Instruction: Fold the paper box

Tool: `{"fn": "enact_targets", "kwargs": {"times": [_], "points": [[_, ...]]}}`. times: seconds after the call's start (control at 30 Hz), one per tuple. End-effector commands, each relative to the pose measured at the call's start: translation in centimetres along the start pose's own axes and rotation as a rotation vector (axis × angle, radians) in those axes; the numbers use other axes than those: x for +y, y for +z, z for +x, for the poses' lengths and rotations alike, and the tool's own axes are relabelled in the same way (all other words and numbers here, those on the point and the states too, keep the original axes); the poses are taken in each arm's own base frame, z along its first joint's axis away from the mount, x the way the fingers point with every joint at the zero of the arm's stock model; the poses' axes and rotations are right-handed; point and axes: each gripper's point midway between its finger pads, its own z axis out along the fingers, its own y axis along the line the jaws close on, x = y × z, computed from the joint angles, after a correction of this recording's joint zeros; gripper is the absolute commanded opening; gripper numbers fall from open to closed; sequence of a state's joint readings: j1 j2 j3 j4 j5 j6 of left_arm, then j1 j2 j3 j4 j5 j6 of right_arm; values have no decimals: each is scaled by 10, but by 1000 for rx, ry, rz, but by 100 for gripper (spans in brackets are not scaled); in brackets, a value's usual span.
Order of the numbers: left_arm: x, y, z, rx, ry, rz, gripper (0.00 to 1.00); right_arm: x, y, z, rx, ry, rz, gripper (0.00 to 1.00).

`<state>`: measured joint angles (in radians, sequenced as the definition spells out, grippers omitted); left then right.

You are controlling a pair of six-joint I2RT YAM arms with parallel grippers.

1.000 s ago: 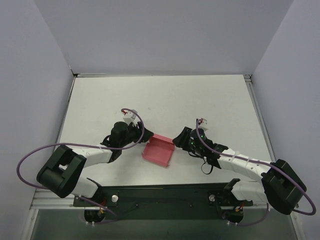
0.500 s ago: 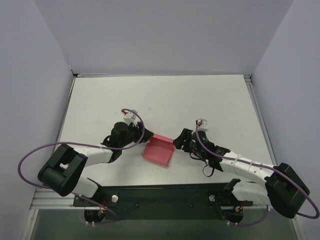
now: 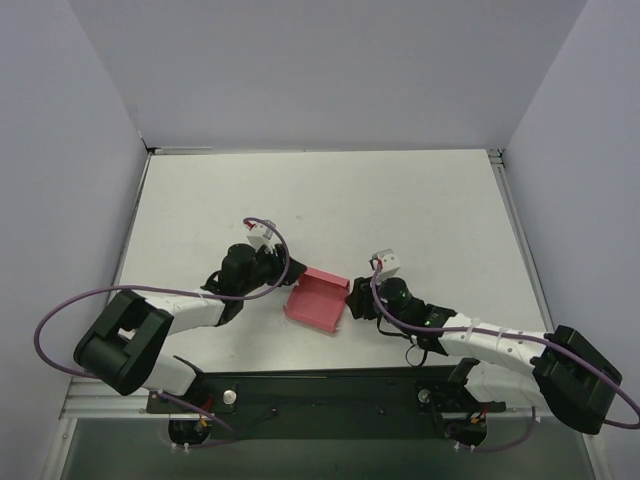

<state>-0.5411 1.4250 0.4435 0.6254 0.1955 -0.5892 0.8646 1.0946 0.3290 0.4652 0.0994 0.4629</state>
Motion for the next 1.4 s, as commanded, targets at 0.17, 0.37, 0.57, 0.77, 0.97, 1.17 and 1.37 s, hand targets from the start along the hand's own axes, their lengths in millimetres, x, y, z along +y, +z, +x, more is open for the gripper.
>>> {"fn": "enact_targets", "kwargs": {"times": [0.17,0.37,0.57,0.77,0.97,1.17,1.37], "points": [[4,-4,-3,5,47,-19,49,2,23,-23,-127,-159,-3,40],[3,-4,-3,10,56,-14,48,7,35,-29,-162,-221,-18,38],[1,-3,-3,16,59,-7,46,10,45,-31,-187,-253,-28,31],[0,-2,-2,25,62,-1,46,13,51,-37,-226,-278,-32,28],[-2,-3,-1,30,59,9,46,19,57,-45,-258,-275,-47,25],[-3,-6,2,32,52,12,46,27,65,-52,-285,-257,-67,23],[-5,-11,5,32,48,17,45,29,73,-58,-309,-228,-69,16]]}}
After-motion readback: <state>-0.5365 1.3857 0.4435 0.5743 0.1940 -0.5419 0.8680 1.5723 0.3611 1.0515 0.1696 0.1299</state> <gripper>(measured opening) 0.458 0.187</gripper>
